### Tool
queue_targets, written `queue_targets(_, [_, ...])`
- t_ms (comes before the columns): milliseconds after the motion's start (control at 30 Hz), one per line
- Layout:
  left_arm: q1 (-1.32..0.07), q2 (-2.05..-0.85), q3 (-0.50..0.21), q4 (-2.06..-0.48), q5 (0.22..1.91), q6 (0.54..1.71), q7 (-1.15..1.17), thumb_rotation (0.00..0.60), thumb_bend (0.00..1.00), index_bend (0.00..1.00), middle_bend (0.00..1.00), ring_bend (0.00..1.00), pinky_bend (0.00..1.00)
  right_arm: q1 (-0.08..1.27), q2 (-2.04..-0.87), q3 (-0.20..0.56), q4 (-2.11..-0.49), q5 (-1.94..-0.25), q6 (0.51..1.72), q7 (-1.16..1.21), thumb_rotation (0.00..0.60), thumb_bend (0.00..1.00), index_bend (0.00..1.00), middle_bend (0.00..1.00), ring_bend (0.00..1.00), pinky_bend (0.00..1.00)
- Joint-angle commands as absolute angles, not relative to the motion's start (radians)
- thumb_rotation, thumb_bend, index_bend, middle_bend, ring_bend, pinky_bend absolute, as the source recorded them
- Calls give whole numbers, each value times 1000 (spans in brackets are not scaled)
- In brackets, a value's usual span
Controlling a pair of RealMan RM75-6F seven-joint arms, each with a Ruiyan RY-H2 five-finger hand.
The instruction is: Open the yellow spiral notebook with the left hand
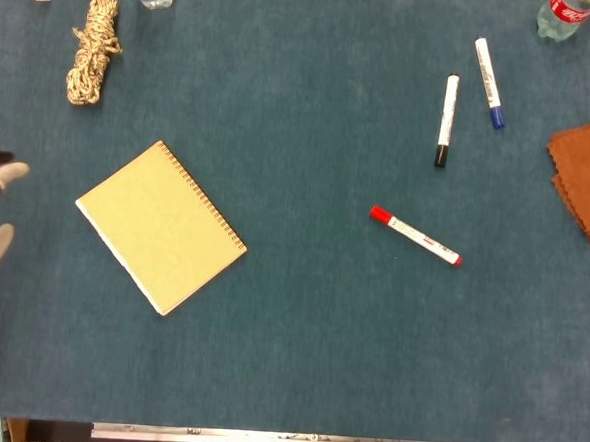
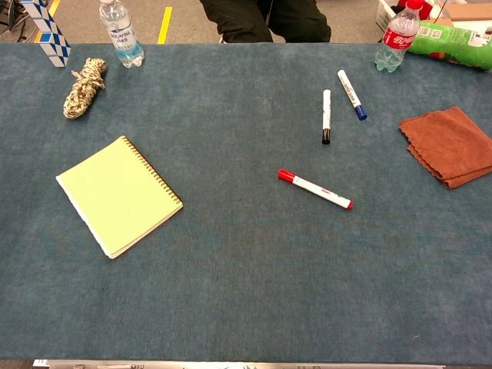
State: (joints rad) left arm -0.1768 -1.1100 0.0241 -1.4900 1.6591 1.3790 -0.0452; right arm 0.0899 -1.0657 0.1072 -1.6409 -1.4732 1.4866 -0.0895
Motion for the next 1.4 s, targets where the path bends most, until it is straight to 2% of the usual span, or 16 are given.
queue_targets(33, [-240,-1153,47,-1378,1730,1331,-150,600,359,198,176,118,145,96,-1059,111,-1656,-1475,1484,-98,600,114,317,334,243,311])
queue_targets(200, [-302,-1223,79,-1231,1802,1304,-263,600,357,198,177,118,145,102,-1053,109,-1675,-1478,1477,-109,600,114,317,334,243,311])
queue_targets(367, [-342,-1288,110,-1114,1856,1303,-315,600,311,193,167,112,144,100,-1049,105,-1684,-1487,1484,-108,600,113,317,334,243,311])
queue_targets(567, [-371,-1365,145,-1002,1905,1333,-360,600,295,191,141,63,143,94,-1047,99,-1689,-1487,1488,-108,600,114,317,334,243,311])
queue_targets(700, [-385,-1422,157,-932,1929,1363,-368,600,294,159,102,17,101,94,-1048,95,-1694,-1488,1486,-114,600,114,317,334,243,311])
queue_targets(800, [-396,-1466,165,-876,1937,1374,-380,600,283,132,81,5,93,95,-1048,94,-1700,-1487,1483,-119,600,114,317,334,243,311])
queue_targets(1400, [-405,-1599,222,-600,1920,1400,-440,600,281,131,78,3,90,85,-1038,89,-1738,-1483,1494,-155,600,114,317,334,243,311])
